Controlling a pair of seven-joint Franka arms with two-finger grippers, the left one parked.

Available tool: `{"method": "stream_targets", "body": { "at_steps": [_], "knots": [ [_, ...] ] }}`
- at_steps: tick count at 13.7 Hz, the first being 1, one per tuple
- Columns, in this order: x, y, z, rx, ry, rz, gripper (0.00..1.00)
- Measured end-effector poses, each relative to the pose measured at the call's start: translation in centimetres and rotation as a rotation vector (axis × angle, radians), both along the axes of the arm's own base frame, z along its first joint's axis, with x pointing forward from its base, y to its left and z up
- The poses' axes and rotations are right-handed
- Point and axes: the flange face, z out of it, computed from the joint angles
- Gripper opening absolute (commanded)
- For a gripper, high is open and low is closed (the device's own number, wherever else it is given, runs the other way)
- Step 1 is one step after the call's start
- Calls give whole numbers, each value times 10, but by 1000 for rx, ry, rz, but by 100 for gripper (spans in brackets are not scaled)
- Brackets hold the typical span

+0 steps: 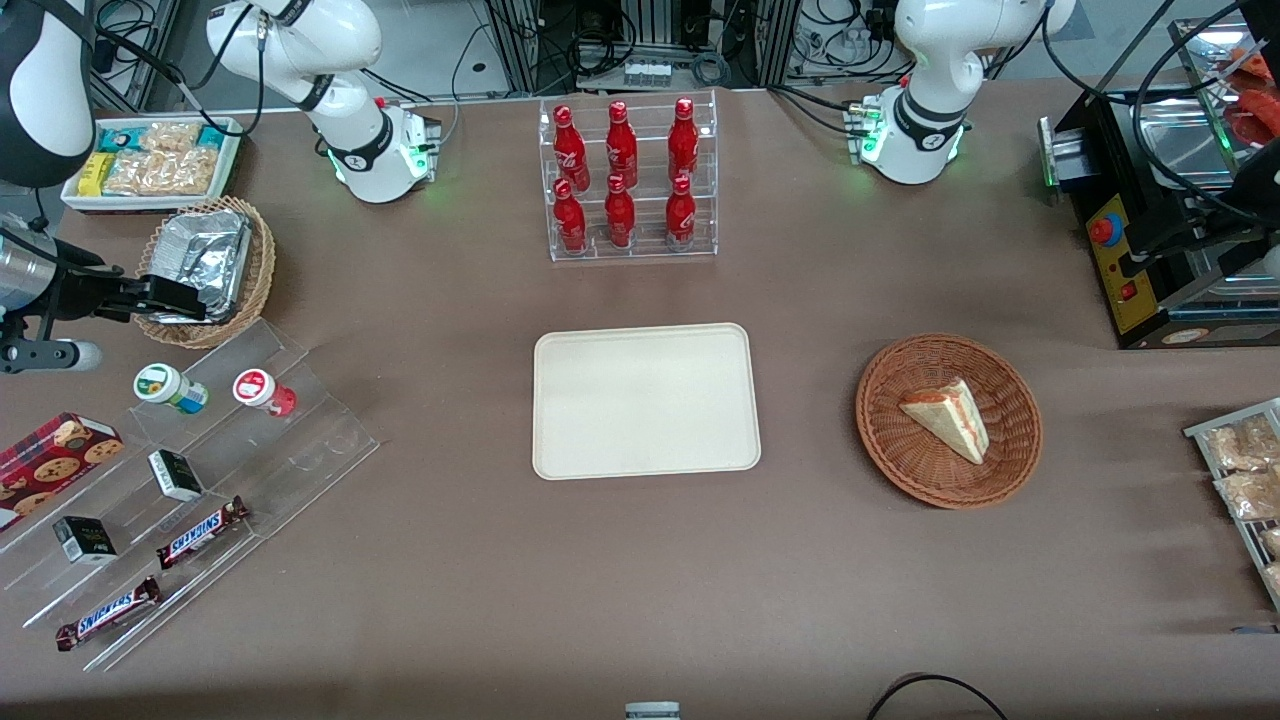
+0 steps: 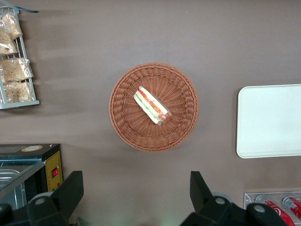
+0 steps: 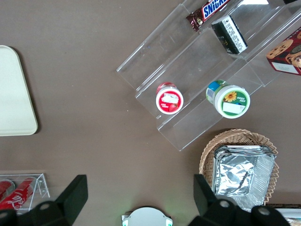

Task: Place green gum on tray
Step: 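Move the right gripper down toward the green gum jar on the acrylic stand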

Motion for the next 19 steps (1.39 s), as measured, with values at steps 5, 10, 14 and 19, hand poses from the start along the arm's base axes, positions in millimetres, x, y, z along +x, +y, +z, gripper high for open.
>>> {"method": "stream_targets", "body": {
  "at_steps": [5,10,14,19],
  "knots": [
    [4,0,-1,-1,-19,5,100],
    [14,-14,-54,21,-57,165,100],
    [15,-37,-75,2,-92,443,100],
    [12,-87,-110,10,-150,768,100]
  ]
}}
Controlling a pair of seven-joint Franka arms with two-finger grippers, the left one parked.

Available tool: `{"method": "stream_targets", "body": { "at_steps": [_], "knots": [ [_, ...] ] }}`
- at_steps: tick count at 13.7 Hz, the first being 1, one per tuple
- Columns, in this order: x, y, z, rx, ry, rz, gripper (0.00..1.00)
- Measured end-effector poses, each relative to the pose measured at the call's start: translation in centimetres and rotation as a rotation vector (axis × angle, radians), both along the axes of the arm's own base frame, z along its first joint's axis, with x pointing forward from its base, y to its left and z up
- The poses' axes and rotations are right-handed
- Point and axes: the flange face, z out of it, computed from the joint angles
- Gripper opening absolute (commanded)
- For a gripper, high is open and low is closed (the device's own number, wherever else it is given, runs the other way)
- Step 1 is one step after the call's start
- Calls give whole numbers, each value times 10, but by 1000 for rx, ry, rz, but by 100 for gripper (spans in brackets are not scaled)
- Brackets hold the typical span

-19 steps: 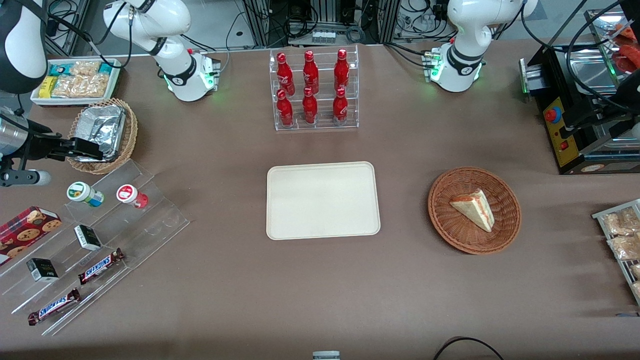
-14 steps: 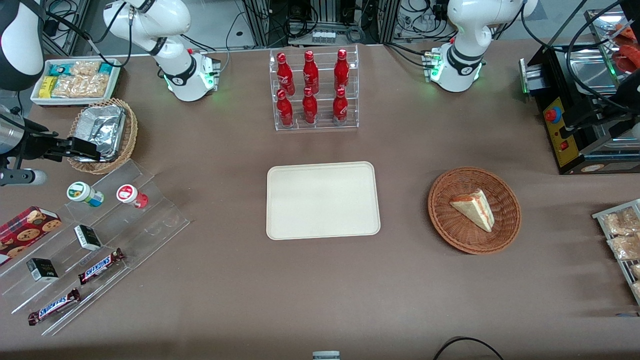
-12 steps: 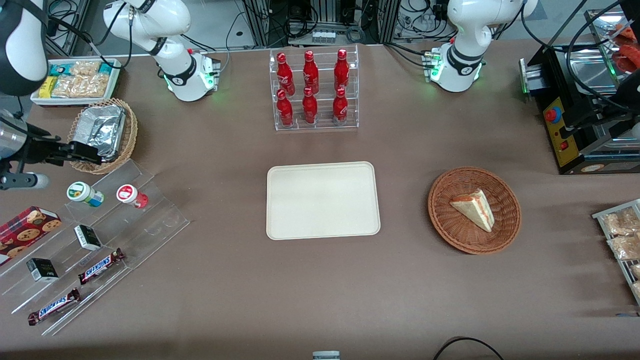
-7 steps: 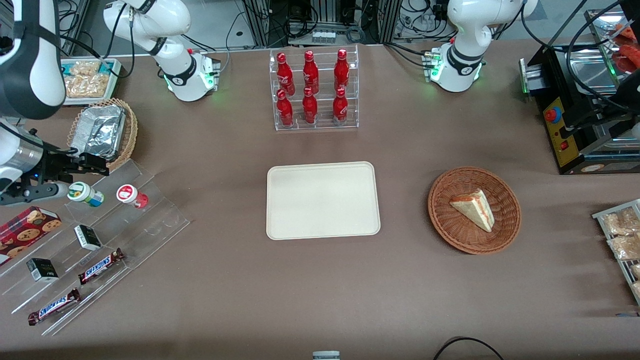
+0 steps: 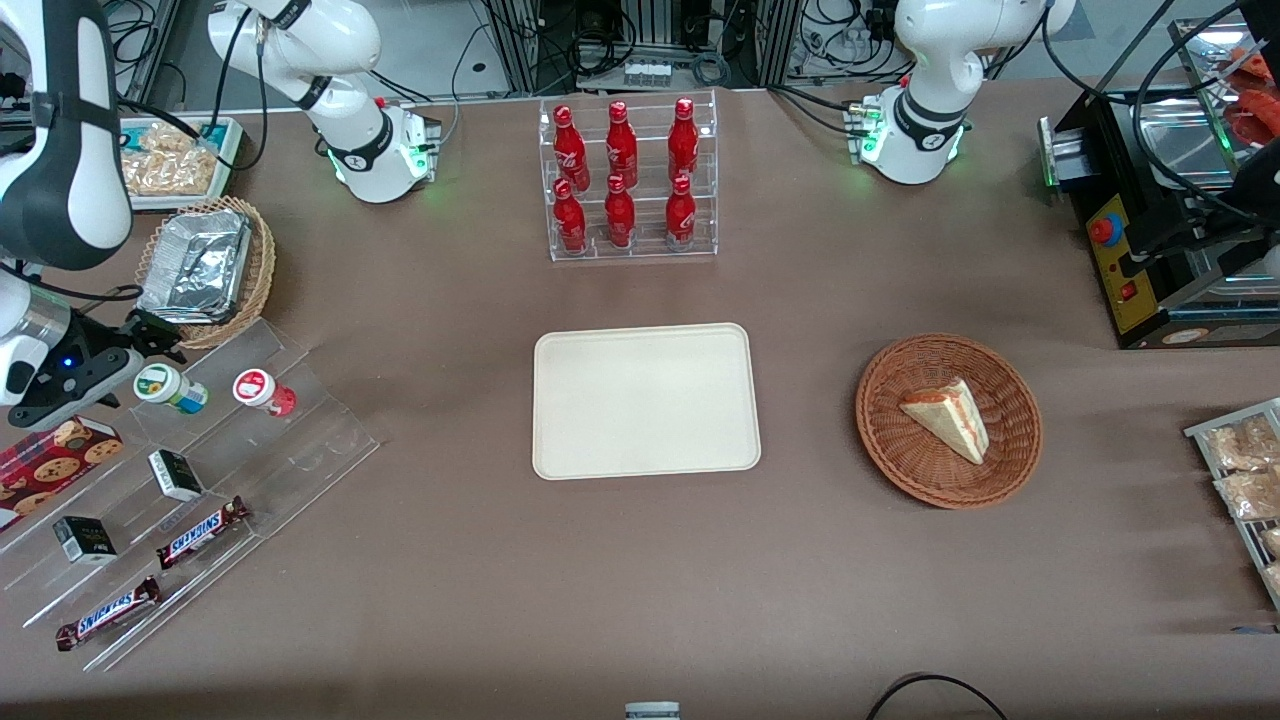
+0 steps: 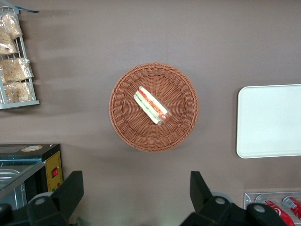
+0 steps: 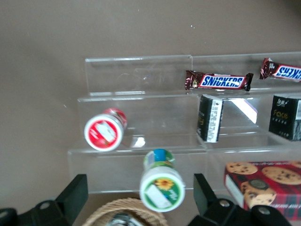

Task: Place green gum on tray
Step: 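Move the right gripper down toward the green gum jar on the acrylic stand, then close the right gripper around the green sunflower-label gum jar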

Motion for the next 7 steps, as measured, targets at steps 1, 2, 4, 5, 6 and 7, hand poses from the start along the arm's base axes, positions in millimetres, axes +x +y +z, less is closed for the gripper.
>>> {"method": "stream_targets", "body": {
  "at_steps": [1,2,4,5,6,7],
  "knots": [
    [0,-8,-7,-1,1,46,100],
    [1,-15,-14,-1,6,71,100],
    [3,-22,-27,0,14,93,100],
    [5,-22,-32,0,17,103,100],
    [6,-22,-36,0,22,122,100],
    [8,-22,-41,1,27,142,100]
  ]
}}
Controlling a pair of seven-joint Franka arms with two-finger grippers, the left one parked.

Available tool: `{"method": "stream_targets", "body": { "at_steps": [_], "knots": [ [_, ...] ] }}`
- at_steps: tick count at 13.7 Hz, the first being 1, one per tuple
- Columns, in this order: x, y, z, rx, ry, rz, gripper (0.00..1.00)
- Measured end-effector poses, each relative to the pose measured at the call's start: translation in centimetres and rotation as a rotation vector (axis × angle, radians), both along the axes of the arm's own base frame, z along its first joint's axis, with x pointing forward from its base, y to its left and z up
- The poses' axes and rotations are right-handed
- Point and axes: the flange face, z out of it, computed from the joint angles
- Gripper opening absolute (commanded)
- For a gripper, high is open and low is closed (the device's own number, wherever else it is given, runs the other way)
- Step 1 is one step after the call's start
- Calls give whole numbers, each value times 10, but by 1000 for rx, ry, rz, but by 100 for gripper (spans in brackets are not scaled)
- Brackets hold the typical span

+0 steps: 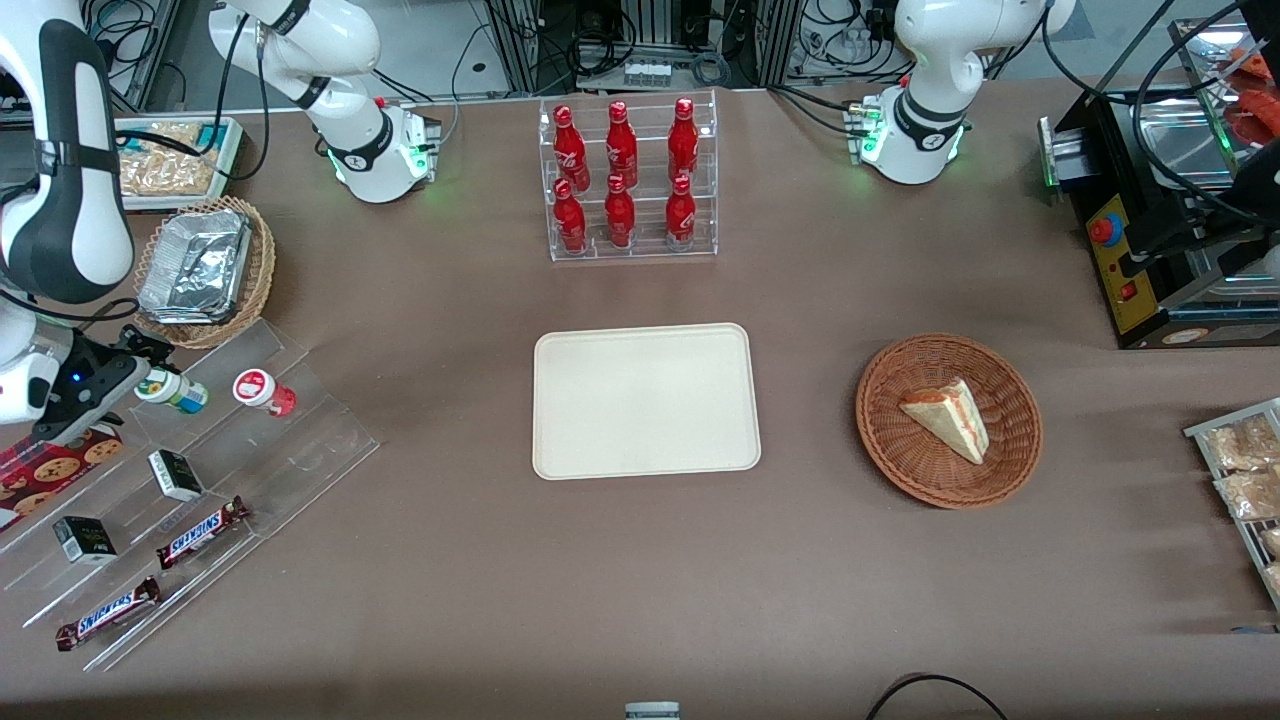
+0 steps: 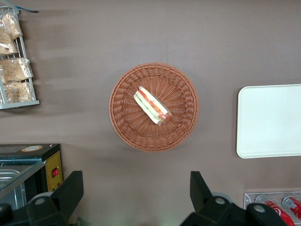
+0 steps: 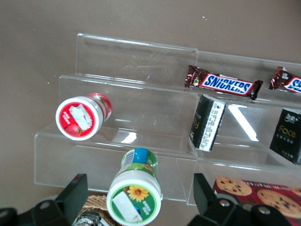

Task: Place green gum on tray
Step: 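Close the right gripper around the green sunflower-label gum jar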

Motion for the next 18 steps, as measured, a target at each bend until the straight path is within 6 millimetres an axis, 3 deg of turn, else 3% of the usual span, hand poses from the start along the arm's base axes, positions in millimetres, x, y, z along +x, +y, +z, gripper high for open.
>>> {"method": "stream_targets", "body": {
  "at_steps": [7,16,17,18],
  "knots": [
    [-4,-24,-16,5,23,12,100],
    [-17,-26,-29,16,51,-40,100],
    [-20,-28,-31,17,56,-45,99],
    [-22,-29,-33,19,61,-48,89]
  ]
}}
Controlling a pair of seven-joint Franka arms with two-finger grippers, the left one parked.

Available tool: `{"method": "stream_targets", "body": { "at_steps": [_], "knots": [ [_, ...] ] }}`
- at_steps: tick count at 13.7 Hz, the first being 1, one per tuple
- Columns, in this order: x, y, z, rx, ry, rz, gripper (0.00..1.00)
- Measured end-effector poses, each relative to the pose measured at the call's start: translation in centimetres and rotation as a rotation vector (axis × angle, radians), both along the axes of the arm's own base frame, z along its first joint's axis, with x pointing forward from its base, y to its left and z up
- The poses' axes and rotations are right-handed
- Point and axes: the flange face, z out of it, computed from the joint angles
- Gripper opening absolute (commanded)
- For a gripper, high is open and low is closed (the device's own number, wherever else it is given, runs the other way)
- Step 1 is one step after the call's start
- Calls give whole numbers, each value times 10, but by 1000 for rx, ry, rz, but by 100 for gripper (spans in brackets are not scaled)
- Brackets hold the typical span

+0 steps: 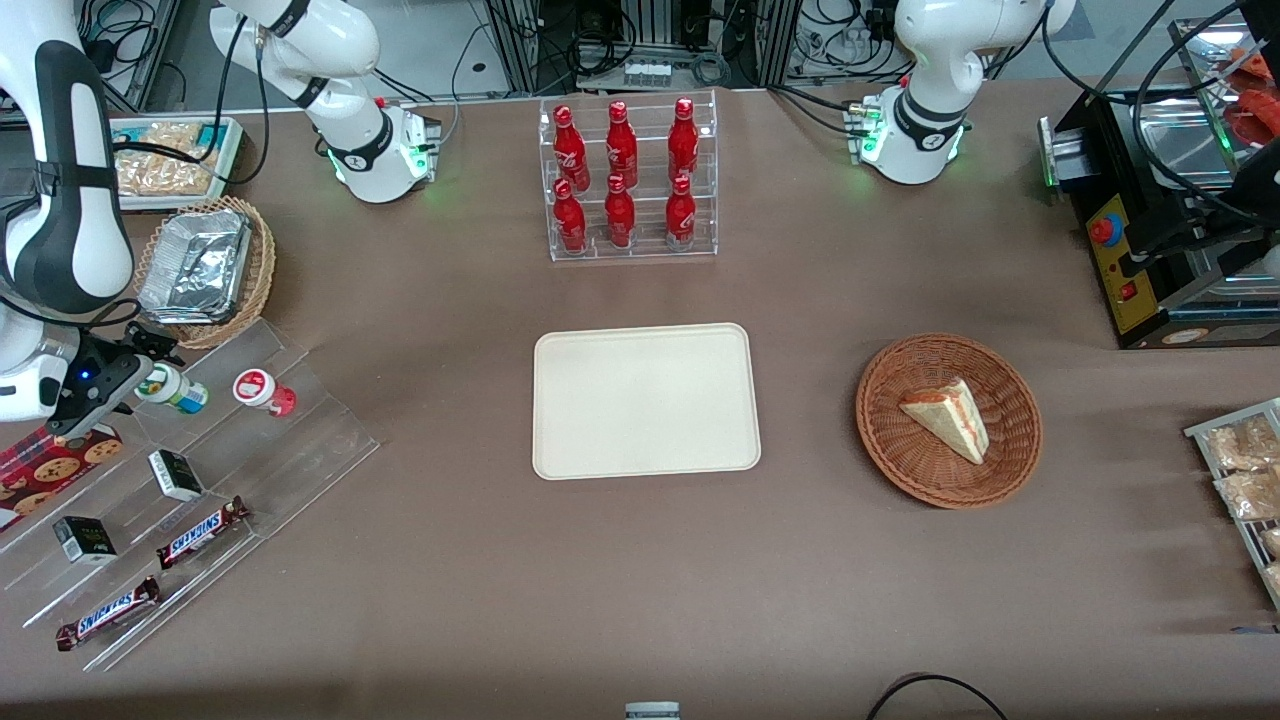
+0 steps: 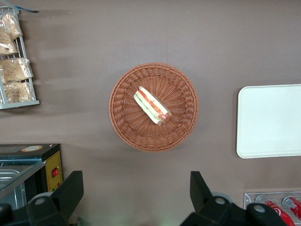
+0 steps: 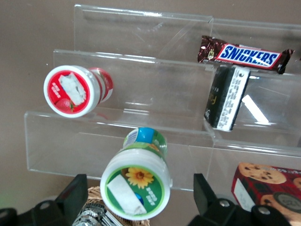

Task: Place green gum on tray
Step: 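Close the right gripper around the green sunflower-label gum jar, then lift the gum jar and carry it over the cream tray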

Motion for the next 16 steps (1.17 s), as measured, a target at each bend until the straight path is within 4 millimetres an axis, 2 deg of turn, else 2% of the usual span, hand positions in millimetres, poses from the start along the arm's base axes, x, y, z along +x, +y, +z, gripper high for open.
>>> {"method": "stream_targets", "body": {
  "at_steps": [1,2,3,9,12,14,16],
  "knots": [
    [-1,0,-2,2,4,-2,63],
    [-2,0,-4,3,8,-2,28],
    [-3,0,-6,4,12,-2,1],
    [-4,1,-3,4,10,-4,0],
    [3,7,30,2,12,-34,0],
    [15,26,54,-3,0,-65,0],
    [28,61,66,11,-18,-101,0]
  ]
}}
